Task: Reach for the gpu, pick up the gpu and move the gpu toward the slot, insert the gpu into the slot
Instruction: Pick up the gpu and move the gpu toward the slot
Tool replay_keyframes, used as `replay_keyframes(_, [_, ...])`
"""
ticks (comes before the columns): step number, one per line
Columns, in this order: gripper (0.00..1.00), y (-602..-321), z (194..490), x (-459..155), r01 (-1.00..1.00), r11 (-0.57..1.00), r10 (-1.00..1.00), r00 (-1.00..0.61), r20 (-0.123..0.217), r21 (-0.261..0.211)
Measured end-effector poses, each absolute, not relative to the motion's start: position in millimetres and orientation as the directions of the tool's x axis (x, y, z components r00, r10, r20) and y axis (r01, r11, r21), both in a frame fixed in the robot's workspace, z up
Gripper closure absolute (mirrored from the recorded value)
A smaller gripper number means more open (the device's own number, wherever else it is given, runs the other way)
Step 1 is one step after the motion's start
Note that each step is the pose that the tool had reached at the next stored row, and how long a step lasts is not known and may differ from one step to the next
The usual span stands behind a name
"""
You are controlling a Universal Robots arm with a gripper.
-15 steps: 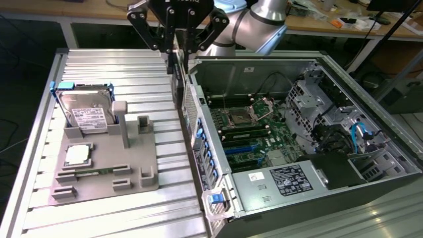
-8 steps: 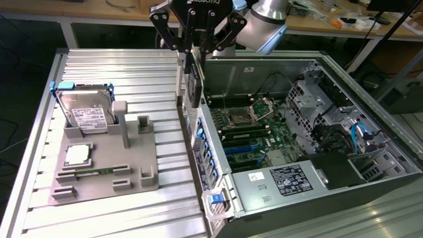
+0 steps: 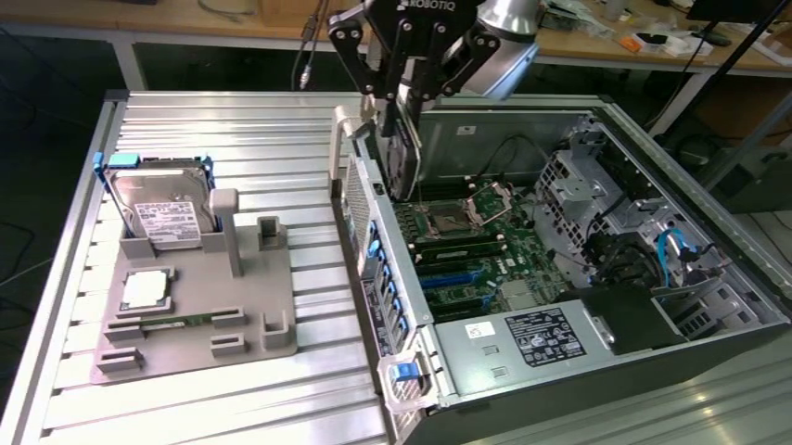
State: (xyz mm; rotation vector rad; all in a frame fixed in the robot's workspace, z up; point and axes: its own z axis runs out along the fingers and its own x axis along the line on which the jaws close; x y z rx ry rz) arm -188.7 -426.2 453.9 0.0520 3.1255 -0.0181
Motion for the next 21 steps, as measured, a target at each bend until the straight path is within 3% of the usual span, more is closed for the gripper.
replay_keyframes(21, [0.73, -426, 454, -115, 0.033, 0.999, 0.033, -0.999, -0.016, -0.011])
